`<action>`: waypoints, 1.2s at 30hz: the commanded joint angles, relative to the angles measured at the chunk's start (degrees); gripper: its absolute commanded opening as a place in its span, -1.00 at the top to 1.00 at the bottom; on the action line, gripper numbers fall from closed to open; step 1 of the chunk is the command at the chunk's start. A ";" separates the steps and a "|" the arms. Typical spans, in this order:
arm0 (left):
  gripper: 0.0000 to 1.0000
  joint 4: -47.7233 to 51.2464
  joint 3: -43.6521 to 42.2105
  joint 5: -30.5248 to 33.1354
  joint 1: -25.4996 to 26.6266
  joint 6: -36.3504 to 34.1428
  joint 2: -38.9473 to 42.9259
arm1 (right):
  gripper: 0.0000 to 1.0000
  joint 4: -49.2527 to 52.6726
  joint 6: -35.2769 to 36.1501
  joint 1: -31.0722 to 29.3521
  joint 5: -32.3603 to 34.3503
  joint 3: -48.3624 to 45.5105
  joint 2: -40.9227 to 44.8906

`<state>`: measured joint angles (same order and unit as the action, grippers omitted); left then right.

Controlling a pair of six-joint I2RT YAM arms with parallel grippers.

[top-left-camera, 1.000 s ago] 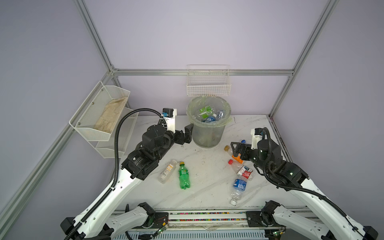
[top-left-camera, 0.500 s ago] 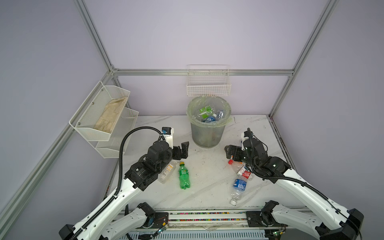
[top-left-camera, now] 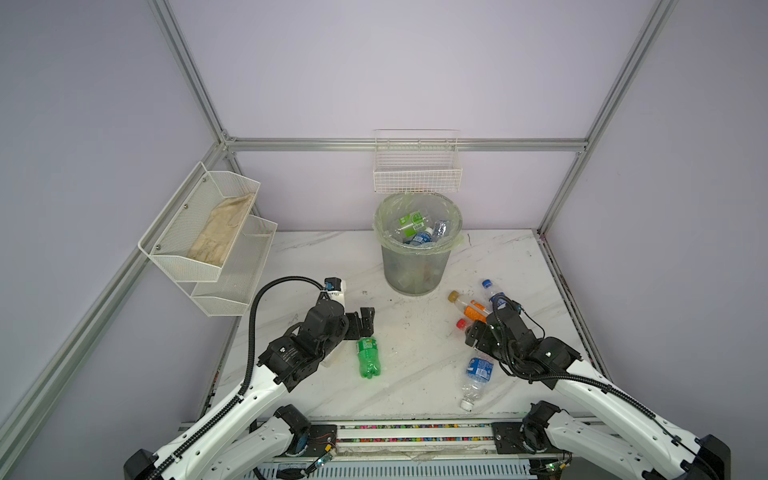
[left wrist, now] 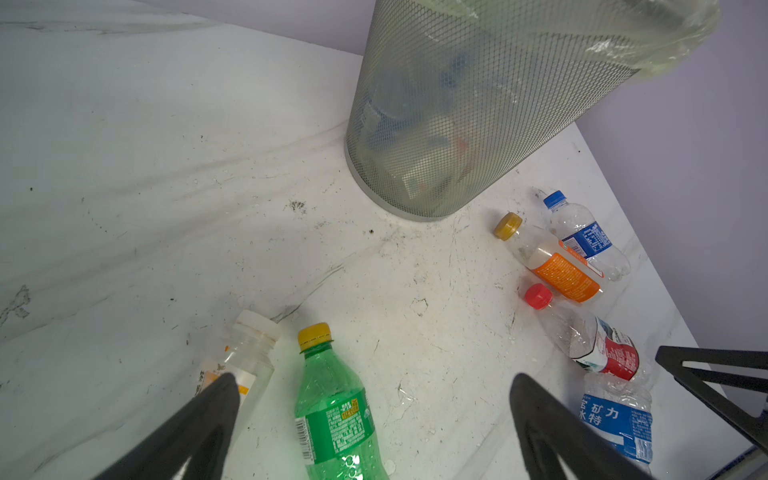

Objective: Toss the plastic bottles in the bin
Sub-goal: 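Withdraw the left gripper toward the green bottle while the right gripper reaches the blue-labelled bottle, then close the right gripper on the blue-capped blue-labelled water bottle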

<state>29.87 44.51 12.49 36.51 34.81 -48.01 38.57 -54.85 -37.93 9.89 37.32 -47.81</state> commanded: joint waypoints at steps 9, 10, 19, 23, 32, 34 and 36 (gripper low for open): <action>-1.00 -1.98 -6.54 -1.26 -0.04 4.26 4.24 | -0.95 -4.87 -12.21 -0.12 -8.58 -12.14 0.74; -0.99 -1.99 -6.72 -1.17 -0.04 4.22 4.47 | -0.95 -5.16 -12.08 -0.13 -8.49 -12.16 -0.32; -0.99 -1.99 -7.86 -0.94 -0.04 4.84 5.75 | -0.90 -12.07 -12.23 -0.21 -10.32 -15.03 -4.82; -1.00 -1.94 -7.86 -0.92 -0.04 4.89 5.85 | -0.86 -13.89 -11.99 -0.21 -10.86 -15.78 -5.80; -1.00 -2.25 -7.86 -1.16 -0.04 5.23 5.47 | -0.51 -16.79 -11.45 -0.30 -11.81 -16.81 -5.67; -0.99 -2.23 -7.95 -1.11 -0.04 5.22 5.69 | -0.42 -17.38 -11.41 -0.30 -12.10 -16.98 -5.66; -1.00 -2.25 -8.03 -1.03 -0.04 5.18 5.99 | -0.36 -17.94 -11.47 -0.30 -12.33 -17.00 -5.58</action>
<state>29.63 38.76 11.73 36.51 39.46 -42.94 21.67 -65.25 -37.93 -1.85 21.17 -53.28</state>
